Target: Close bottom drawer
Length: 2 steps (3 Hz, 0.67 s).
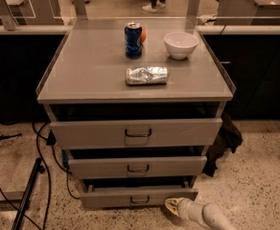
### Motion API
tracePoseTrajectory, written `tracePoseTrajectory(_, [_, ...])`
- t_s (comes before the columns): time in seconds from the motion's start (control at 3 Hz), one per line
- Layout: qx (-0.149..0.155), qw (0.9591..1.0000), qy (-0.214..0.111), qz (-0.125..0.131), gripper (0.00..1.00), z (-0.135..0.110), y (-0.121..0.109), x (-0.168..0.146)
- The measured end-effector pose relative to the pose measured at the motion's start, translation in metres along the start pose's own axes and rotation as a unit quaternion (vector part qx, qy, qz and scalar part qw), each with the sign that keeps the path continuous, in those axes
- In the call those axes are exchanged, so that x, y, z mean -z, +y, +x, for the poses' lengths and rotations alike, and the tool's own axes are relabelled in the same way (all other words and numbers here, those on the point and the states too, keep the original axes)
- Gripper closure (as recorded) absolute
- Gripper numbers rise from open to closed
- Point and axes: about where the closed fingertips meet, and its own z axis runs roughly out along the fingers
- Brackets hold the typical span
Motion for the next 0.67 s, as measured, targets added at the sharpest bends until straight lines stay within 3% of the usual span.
tracePoseTrajectory(0.67, [0.017, 0.9998, 0.004, -0.002, 1.00, -0.002, -0.028, -0.029])
